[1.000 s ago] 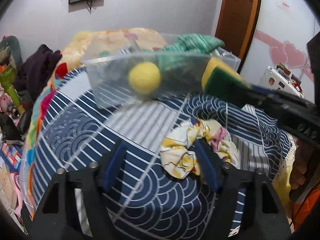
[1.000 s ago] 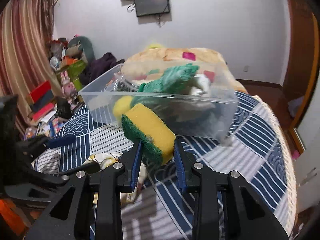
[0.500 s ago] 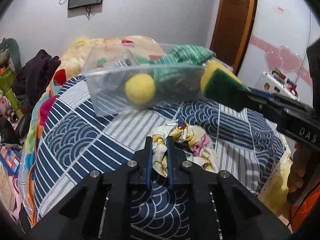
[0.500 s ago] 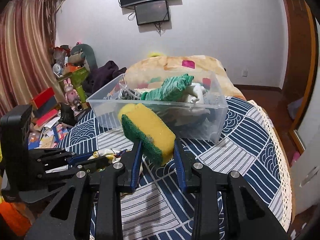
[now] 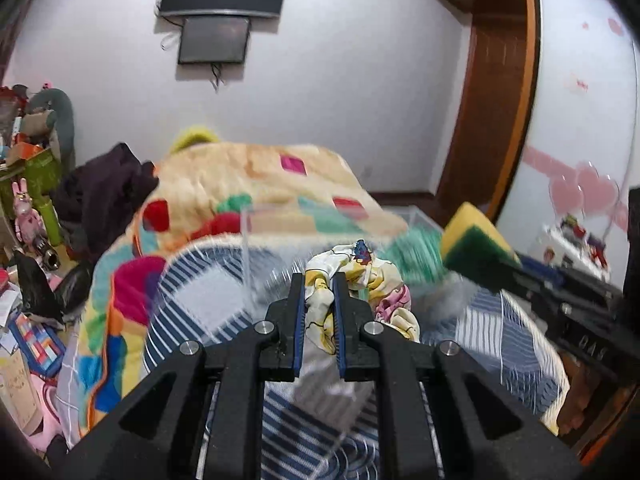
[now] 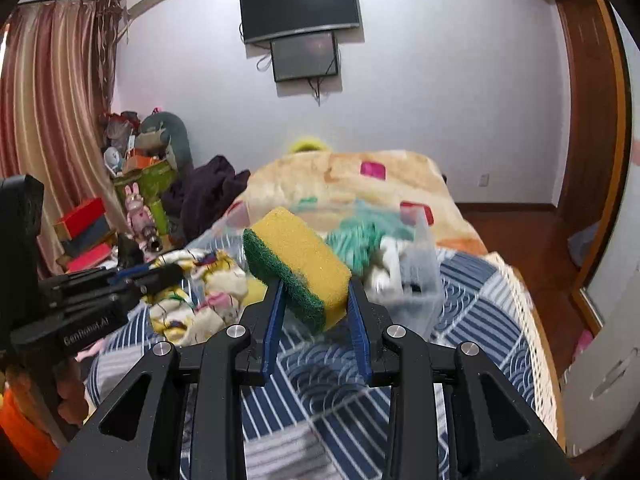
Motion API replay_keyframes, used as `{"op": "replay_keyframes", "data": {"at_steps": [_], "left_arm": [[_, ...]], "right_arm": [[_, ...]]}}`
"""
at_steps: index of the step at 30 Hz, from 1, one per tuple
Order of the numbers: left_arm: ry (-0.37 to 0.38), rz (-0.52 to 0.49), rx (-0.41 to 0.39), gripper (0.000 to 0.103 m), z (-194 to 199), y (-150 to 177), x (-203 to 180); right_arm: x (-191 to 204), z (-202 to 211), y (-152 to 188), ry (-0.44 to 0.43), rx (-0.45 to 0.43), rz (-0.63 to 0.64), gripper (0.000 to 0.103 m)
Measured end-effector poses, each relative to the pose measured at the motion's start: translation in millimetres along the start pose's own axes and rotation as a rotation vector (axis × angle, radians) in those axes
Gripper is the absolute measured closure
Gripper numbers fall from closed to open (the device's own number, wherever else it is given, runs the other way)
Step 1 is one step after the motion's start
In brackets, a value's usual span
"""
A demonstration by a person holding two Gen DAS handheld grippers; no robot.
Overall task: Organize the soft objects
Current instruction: 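Carry sponge and scrunchie over the box and open both tools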
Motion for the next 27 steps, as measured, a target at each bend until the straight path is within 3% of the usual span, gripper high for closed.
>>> {"op": "replay_keyframes", "data": {"at_steps": [8,20,27], "left_arm": [[-0.044,0.042,-0.036,0.091,-25.2,-25.8,15.2],[-0.100,0.028,0.091,0.091,-84.3,8.5,21.9],[-0.107,-0.015,0.101,0.089,-82.1,15.4,14.7]], "right_arm": [[4.6,-25.0,-19.4,0.012,-0.017,0.009,0.075],[11.5,-70.8,2.9,0.011,0.093,-0.001,0.075],[10.3,-72.4,10.1,0.021,0.123,0.014,0.073]]}}
Point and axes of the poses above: each gripper's, at about its wrist camera, not at the fingertips, and z roughly against the way its jaws point, x to its left, y to its underside, the point moved 9 cm from there along -z, roughly the way its jaws point, and after that the axes turned 3 degrees about -x, right-handed, at the moved point
